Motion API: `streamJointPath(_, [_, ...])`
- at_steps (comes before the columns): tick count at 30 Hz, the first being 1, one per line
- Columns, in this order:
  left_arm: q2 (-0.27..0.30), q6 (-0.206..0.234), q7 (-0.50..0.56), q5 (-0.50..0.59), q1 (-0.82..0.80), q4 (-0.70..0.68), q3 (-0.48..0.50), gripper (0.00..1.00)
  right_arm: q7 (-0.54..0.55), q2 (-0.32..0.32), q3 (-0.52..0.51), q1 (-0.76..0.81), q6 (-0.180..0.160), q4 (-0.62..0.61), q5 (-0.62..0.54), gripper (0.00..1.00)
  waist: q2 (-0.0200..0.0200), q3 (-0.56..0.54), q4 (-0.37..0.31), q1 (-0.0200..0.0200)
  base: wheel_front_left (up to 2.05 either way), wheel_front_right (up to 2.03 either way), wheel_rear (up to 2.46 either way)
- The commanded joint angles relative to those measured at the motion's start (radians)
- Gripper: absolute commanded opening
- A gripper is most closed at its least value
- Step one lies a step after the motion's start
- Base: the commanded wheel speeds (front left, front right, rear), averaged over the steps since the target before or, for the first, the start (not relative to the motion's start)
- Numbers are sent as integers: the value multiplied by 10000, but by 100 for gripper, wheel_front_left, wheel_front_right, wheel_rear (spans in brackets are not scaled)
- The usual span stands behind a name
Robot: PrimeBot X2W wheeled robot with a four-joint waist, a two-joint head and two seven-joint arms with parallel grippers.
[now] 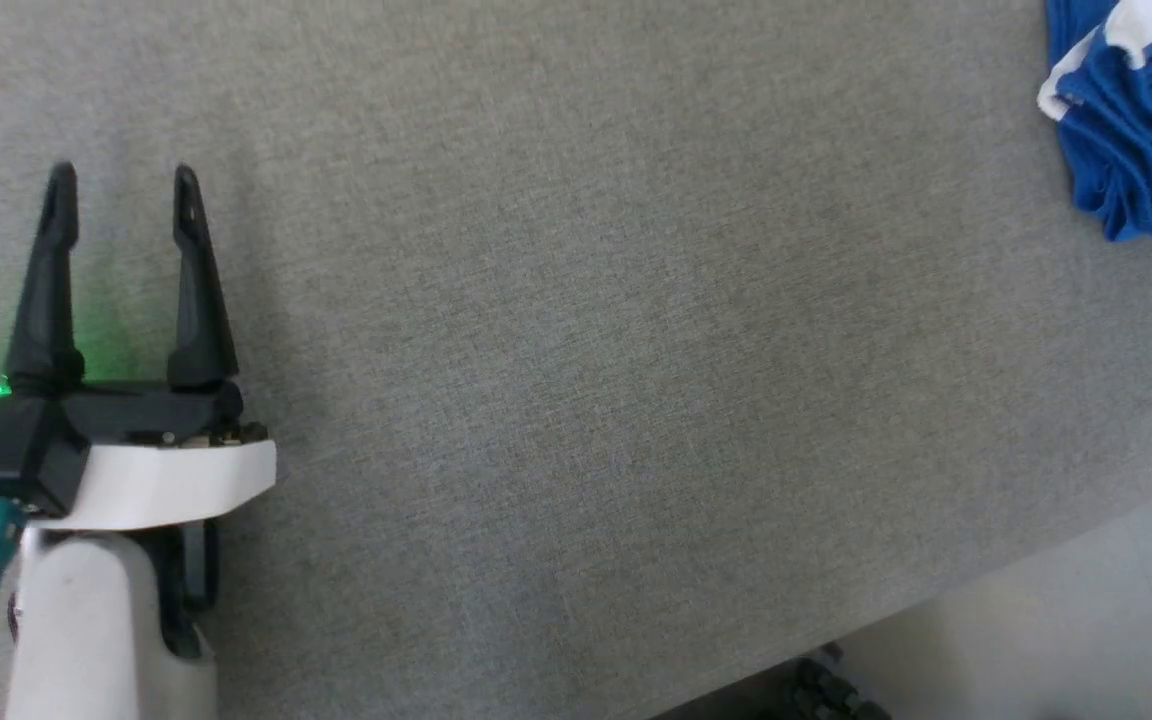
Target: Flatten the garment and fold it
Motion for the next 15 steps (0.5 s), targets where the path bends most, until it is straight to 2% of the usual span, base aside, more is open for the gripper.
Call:
streamJointPath(1, [-81,76,-64,-75,204,300,-18,100,-138,-145,-95,12,-23,-137,116,100,0,-979,259,-1,0,0,0])
streamJointPath(4, [-241,120,-216,-246,478,690,-37,100,-664,-335,-327,-39,-23,-863,337,100,0,-1880,447,-1,0,0,0])
streamJointPath(8, [-412,247,-323,-463,820,1117,11,100,-1287,-186,-703,131,-23,-2105,832,100,0,-3017,841,-1,0,0,0])
streamJointPath(11, [-515,374,-372,-626,917,1409,74,100,-1671,427,-1153,647,-23,-3124,1556,100,0,-3731,1238,-1,0,0,0])
streamJointPath(15, [-592,498,-418,-688,949,1612,57,100,-2499,1226,-1310,1655,-23,-4720,1915,100,0,-4439,1777,-1,0,0,0])
